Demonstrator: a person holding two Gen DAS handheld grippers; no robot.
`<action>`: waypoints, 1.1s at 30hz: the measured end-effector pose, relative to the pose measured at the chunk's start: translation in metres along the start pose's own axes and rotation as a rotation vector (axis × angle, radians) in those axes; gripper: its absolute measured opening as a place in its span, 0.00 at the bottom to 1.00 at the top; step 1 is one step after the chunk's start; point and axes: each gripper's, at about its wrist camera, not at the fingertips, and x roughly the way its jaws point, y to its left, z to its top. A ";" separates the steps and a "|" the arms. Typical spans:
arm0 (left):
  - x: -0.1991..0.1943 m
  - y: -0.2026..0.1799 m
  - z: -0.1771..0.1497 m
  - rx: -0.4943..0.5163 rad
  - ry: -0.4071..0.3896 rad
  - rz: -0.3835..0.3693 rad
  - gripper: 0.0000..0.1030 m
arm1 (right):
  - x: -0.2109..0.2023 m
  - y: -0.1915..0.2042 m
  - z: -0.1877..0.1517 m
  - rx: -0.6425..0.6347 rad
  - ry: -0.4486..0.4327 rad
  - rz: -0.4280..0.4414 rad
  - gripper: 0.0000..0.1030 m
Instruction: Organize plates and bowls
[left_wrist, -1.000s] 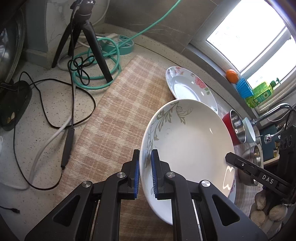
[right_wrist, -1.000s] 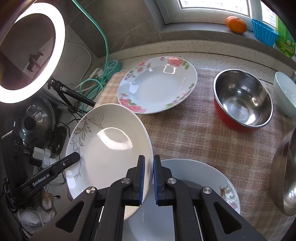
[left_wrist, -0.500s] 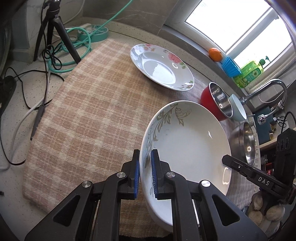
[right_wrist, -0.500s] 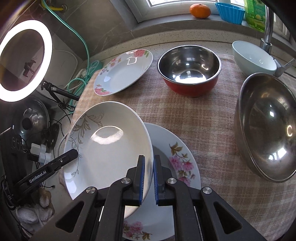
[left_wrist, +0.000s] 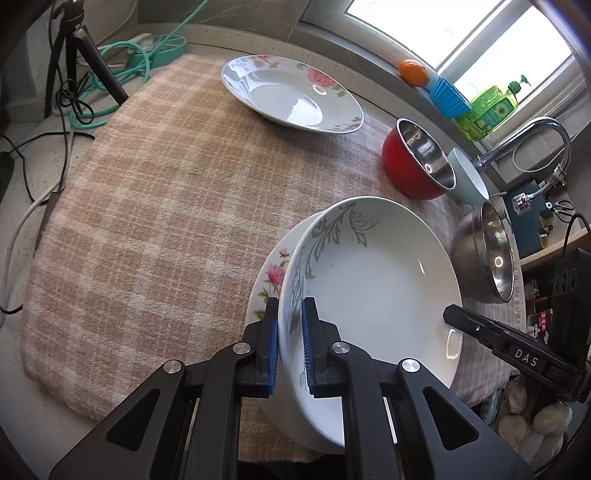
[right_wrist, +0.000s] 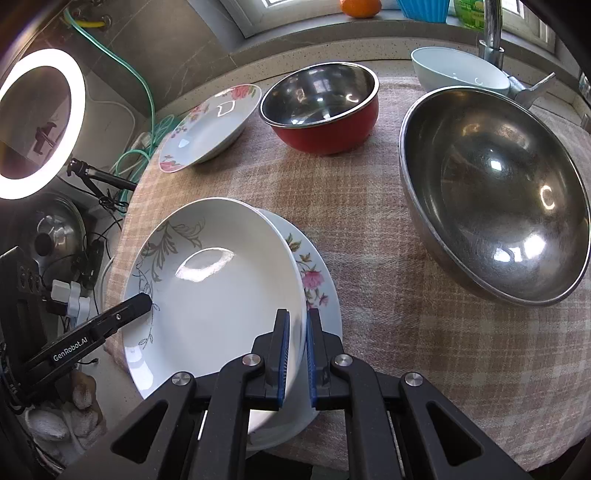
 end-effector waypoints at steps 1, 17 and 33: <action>0.001 0.000 -0.001 0.002 0.003 0.001 0.10 | 0.001 -0.001 -0.001 0.003 0.002 -0.001 0.08; 0.003 -0.008 -0.009 0.052 0.005 0.041 0.10 | 0.002 -0.003 -0.008 -0.011 0.006 -0.019 0.08; 0.002 -0.013 -0.009 0.111 -0.031 0.118 0.11 | 0.005 0.011 -0.007 -0.096 0.000 -0.090 0.09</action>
